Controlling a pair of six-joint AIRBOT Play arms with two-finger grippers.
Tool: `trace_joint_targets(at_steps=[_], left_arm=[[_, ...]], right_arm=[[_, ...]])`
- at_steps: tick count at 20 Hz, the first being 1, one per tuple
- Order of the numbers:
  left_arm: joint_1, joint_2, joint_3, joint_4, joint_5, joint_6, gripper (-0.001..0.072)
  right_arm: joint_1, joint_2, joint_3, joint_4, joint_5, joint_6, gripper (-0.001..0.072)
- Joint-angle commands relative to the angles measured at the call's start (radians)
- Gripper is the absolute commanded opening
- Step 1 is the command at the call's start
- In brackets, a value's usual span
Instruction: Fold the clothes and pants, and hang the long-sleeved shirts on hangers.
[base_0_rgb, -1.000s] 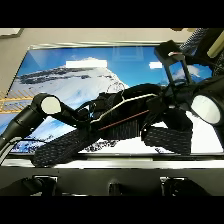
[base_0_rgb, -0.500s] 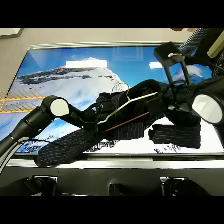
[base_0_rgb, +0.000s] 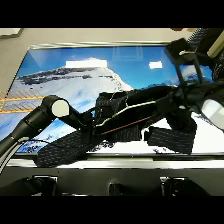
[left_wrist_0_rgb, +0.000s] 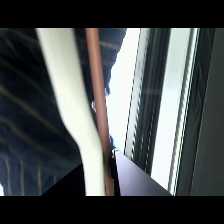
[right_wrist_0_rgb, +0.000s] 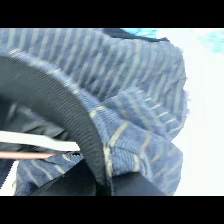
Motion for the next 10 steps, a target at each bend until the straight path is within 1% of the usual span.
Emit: trace_joint_targets(at_steps=[1,4,6,8,10], left_arm=[[0.002,0.003,0.004,0.098,-0.072,0.001,0.0005],[-0.024,0.0,0.043,0.095,0.023,0.001,0.0006],[-0.035,-0.011,0.074,0.047,0.09,0.0,0.0006],[-0.037,-0.029,0.087,-0.006,0.13,0.002,0.0006],[-0.044,-0.04,0.086,-0.024,0.153,0.047,0.0006]], right_arm=[[0.0,0.01,0.001,-0.029,0.001,0.016,0.0015],[0.0,0.0,0.001,0.11,-0.042,0.009,0.0015],[0.0,-0.014,0.001,0.183,-0.047,0.009,0.0015],[0.0,-0.029,0.001,0.214,-0.047,0.009,0.0015],[0.0,-0.036,0.001,0.223,-0.05,0.009,0.0015]])
